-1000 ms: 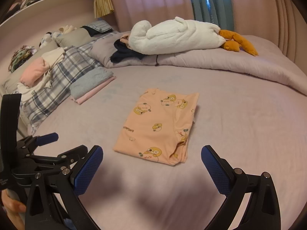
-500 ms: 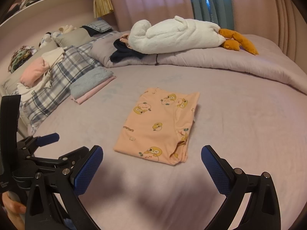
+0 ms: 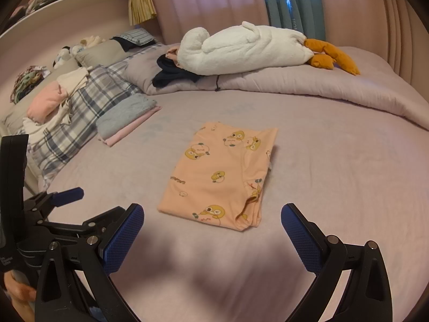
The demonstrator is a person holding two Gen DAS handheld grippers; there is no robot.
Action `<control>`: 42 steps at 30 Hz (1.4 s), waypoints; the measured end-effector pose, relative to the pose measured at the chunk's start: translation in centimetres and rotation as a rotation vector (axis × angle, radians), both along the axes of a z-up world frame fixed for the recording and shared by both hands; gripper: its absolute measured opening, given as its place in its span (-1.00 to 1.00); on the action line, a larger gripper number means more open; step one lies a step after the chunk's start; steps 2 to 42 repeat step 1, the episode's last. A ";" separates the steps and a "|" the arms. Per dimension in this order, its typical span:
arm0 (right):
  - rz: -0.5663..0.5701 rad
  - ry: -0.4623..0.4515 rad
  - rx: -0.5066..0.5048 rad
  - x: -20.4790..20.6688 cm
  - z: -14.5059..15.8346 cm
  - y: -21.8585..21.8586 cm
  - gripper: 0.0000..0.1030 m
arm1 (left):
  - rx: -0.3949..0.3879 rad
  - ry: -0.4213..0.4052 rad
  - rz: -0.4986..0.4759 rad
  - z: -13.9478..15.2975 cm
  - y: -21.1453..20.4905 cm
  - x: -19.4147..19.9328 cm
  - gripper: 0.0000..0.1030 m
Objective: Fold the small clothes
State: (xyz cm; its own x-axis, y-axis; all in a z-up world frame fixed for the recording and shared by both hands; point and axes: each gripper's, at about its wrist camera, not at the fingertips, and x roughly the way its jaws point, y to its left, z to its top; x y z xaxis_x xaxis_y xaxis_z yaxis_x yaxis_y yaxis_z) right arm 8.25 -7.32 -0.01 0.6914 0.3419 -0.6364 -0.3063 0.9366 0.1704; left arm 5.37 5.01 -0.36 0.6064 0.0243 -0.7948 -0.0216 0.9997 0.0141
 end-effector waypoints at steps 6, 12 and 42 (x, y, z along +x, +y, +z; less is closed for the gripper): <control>0.000 0.000 0.000 0.0 0.0 0.0 0.96 | -0.007 0.005 -0.002 0.0 0.0 0.1 0.99; 0.000 0.000 0.000 0.0 0.0 0.0 0.96 | -0.007 0.005 -0.002 0.0 0.0 0.1 0.99; 0.000 0.000 0.000 0.0 0.0 0.0 0.96 | -0.007 0.005 -0.002 0.0 0.0 0.1 0.99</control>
